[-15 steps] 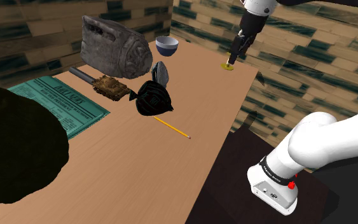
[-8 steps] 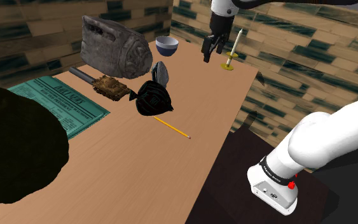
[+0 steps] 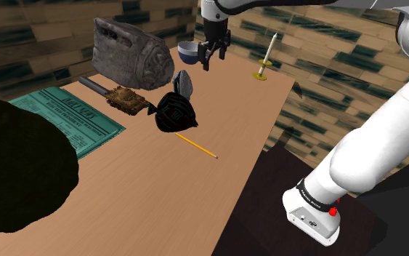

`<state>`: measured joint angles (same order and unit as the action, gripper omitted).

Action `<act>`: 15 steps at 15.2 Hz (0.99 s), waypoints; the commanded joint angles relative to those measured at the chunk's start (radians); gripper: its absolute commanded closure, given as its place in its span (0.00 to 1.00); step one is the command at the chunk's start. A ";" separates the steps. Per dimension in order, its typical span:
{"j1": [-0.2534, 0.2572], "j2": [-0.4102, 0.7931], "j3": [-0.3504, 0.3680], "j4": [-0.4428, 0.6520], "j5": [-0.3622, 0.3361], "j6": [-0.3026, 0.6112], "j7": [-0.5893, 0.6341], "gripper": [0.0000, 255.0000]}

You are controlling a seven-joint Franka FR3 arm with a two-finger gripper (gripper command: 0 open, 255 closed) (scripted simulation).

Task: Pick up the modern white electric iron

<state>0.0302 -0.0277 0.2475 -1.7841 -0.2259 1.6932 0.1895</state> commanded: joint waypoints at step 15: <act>0.154 0.601 0.013 0.649 -0.221 -0.176 0.124 0.00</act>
<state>0.1893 0.5648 0.2636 -1.1178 -0.4446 1.4971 0.3082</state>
